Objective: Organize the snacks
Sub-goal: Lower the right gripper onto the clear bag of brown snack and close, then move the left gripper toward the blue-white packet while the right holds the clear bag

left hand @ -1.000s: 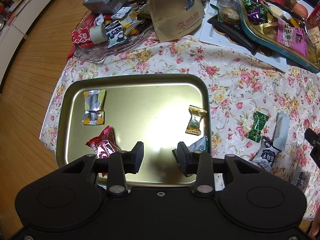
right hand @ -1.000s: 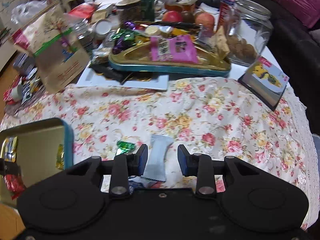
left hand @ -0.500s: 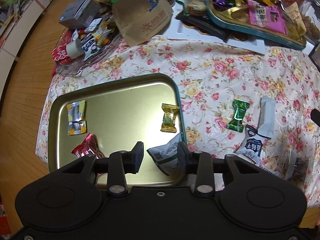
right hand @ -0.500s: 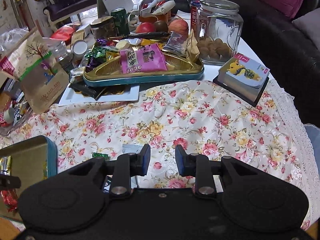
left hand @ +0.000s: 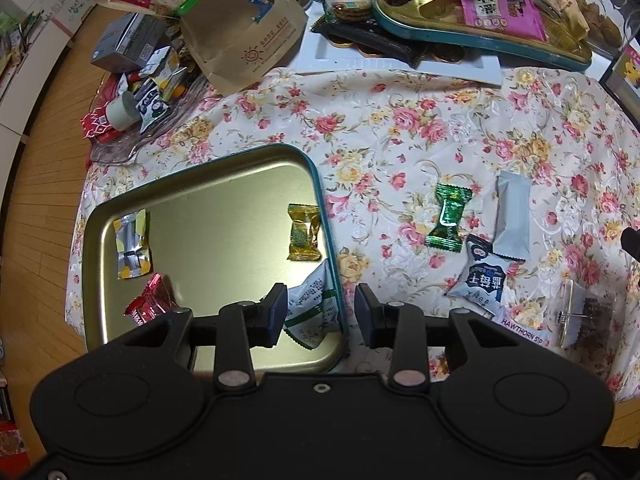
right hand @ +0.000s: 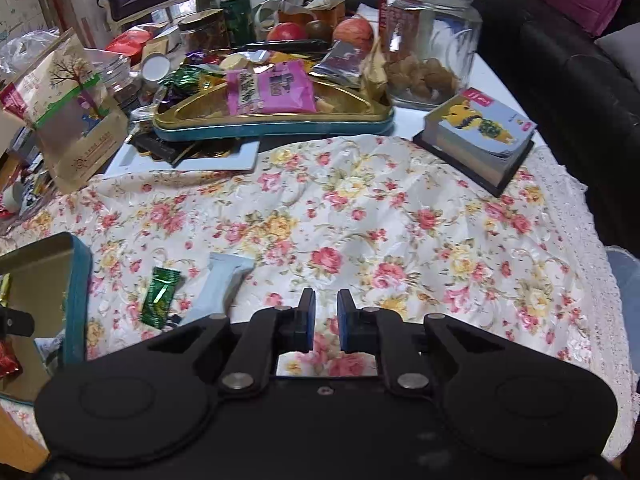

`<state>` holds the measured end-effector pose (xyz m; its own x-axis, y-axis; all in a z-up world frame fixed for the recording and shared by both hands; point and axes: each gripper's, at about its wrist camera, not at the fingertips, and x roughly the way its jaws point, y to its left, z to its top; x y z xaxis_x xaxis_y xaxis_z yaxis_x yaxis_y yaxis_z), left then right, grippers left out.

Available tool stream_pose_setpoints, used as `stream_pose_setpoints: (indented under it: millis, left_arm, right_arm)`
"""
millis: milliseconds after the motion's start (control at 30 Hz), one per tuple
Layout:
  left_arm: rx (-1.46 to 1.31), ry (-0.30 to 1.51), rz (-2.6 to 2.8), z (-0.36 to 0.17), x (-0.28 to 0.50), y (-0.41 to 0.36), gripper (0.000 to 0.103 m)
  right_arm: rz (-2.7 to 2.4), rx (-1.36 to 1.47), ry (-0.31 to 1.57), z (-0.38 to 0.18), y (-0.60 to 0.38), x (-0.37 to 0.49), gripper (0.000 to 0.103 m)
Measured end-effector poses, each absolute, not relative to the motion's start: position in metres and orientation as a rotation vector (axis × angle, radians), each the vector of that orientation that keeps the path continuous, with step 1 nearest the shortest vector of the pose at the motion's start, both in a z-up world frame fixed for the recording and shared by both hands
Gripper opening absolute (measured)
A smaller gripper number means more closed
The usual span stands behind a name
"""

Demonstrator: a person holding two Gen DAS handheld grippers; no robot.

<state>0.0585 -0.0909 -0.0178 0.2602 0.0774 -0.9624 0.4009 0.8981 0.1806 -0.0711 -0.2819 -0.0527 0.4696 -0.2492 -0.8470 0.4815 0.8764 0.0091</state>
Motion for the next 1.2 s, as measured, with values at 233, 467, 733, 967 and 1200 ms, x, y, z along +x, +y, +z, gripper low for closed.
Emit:
stream_pose_setpoints:
  millis: [233,467,733,967,1200]
  left_arm:
    - [0.472,1.309,-0.254,-0.025,0.051,-0.103,0.046]
    - [0.5,1.314,-0.27,-0.029,0.046,-0.111,0.046]
    - [0.527,1.321,-0.286,-0.034,0.043,-0.117,0.046]
    - [0.514,1.324,-0.286,-0.032,0.045,-0.113,0.046]
    - [0.504,1.33,-0.282,-0.032,0.047,-0.111,0.046]
  right_arm:
    - [-0.432,0.269,1.068,-0.063,-0.291,-0.086,0.011]
    - [-0.38,0.532,1.174,-0.081,-0.309,-0.101,0.014]
    - [-0.369,0.609,1.16,-0.079,-0.313,-0.103,0.017]
    - [-0.344,0.615,1.172,-0.076,-0.309,-0.103,0.02]
    - [-0.302,0.588,1.213,-0.075,-0.297,-0.102,0.02]
